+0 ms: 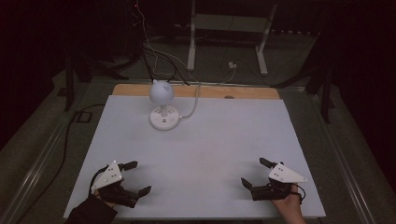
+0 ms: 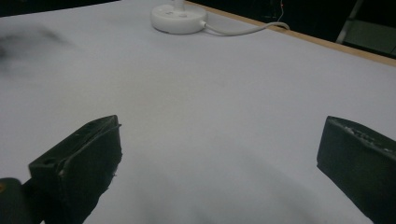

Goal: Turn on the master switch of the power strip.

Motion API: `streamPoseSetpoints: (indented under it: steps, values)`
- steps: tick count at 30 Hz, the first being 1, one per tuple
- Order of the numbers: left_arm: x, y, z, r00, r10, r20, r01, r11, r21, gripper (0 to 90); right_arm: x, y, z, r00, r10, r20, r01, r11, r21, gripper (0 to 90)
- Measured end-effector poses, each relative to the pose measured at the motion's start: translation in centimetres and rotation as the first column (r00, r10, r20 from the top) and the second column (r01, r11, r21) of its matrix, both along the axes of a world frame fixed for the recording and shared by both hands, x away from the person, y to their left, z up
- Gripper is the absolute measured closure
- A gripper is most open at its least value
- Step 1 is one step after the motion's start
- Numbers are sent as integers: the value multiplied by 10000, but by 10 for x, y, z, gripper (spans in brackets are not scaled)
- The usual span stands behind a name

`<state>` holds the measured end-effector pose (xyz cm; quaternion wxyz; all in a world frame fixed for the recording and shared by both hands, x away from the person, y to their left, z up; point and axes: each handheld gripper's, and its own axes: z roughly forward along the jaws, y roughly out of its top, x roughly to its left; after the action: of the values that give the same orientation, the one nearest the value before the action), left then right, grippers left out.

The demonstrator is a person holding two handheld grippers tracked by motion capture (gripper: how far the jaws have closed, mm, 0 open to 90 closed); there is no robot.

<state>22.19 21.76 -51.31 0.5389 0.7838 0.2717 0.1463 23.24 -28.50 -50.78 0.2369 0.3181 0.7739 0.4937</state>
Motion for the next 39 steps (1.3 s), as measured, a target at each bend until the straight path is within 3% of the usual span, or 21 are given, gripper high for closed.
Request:
streamPoseSetpoints:
  steps: [14,19,22,29,32,39]
  values:
    - [2,-2,-3,9997,4,-229,9,9982,595,0,-1,-1,1,9999,-145,52,145,9999,-72,0]
    - [3,-1,-2,9992,159,-357,-145,9991,406,0,-2,0,2,9997,-221,134,221,9998,-13,0]
    - [3,-4,-2,9989,124,-454,-93,9975,695,0,-2,0,3,9995,-252,180,250,9997,84,0]
    - [5,-11,-1,9980,-37,-630,94,9959,895,0,-3,4,4,9998,-181,85,182,9998,-64,0]
    - [5,-17,2,9978,-195,-626,267,9930,1154,0,-4,5,4,9997,-179,172,181,9998,-89,0]
    - [10,-19,11,9975,-245,-656,326,9915,1258,0,-4,5,4,9997,-191,146,192,9998,-42,0]
